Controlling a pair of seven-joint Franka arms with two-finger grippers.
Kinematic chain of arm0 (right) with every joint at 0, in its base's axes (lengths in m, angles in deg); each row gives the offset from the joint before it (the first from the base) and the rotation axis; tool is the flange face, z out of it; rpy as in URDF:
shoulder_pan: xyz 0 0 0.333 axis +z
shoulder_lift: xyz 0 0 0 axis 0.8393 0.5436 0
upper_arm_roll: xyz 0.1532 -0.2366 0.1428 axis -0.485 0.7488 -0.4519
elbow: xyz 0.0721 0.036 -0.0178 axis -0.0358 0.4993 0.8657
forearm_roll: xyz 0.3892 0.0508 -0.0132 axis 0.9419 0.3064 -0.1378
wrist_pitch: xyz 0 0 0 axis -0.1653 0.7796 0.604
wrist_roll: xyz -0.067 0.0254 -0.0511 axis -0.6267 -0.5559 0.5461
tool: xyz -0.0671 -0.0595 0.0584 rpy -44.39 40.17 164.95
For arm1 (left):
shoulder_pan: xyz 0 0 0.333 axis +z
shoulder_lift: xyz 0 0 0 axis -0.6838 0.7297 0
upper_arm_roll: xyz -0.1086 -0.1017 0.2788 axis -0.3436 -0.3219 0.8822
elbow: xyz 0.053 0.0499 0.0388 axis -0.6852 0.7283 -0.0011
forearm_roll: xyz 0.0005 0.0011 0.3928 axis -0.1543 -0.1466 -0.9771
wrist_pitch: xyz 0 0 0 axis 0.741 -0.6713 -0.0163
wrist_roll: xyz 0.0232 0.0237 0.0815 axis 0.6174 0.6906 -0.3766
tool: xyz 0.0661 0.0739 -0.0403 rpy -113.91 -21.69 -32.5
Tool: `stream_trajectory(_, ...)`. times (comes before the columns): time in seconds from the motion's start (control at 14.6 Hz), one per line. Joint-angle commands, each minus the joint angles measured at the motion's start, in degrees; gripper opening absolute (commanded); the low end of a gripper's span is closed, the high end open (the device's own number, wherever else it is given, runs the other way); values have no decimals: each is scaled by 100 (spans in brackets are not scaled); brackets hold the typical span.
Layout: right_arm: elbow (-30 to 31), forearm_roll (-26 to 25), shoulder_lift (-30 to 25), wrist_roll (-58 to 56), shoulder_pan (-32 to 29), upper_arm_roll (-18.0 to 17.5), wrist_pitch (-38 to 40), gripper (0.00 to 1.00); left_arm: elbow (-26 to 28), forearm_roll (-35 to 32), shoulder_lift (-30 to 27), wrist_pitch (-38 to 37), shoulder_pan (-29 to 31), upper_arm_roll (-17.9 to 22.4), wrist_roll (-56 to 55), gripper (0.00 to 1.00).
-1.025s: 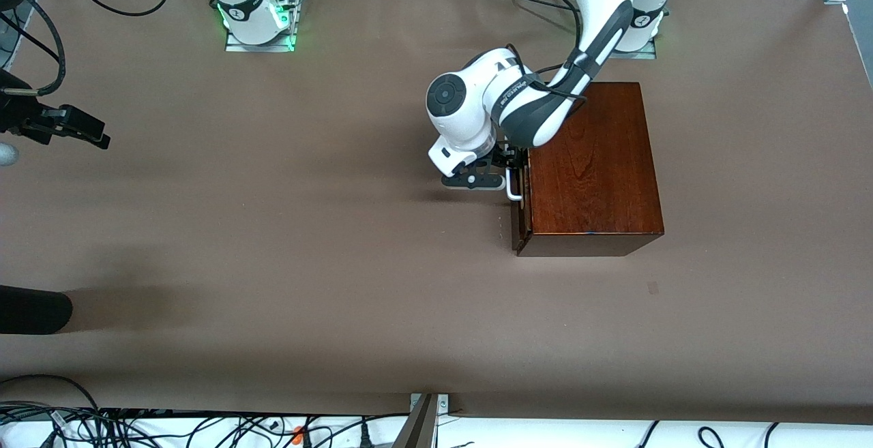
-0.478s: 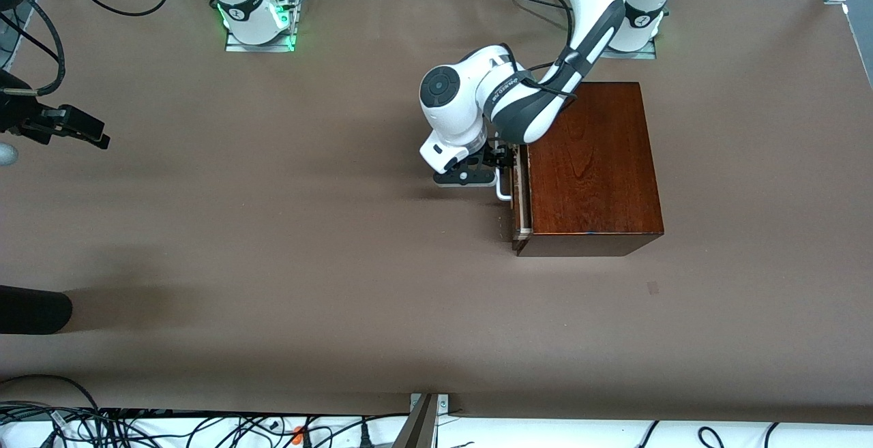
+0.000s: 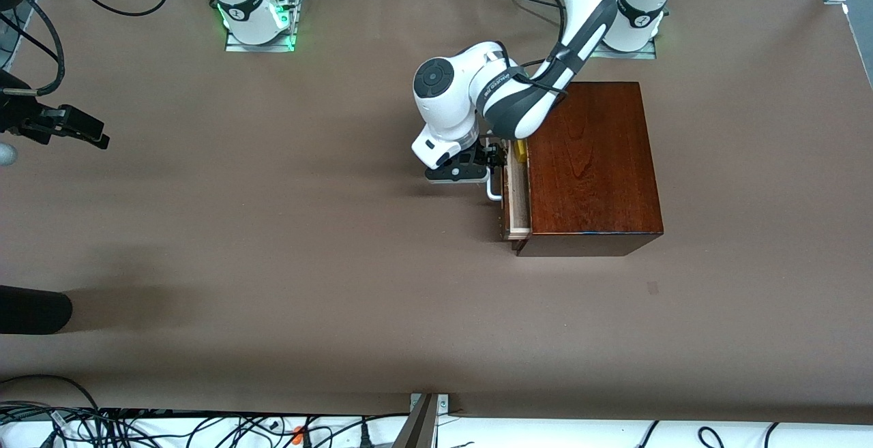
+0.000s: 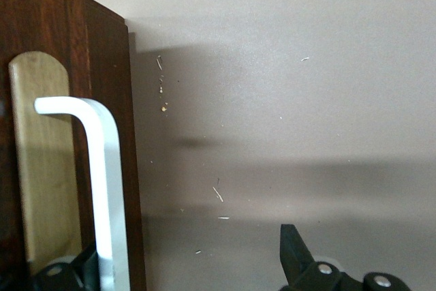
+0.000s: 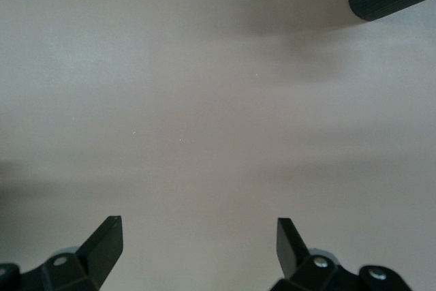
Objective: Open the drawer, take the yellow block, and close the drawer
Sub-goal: 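Pull the drawer out of the box with the left gripper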
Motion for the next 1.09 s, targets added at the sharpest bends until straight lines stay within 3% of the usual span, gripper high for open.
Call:
stream_trajectory(0.0,-6,3,-22,-38,-45,-17,-7,100,-383,103,398,411,-333,-166,-400,100)
stream_trajectory(1.02,-14,-6,-5,-3,-45,-26,46,100,-911,542,451,420,-307,-166,-400,100)
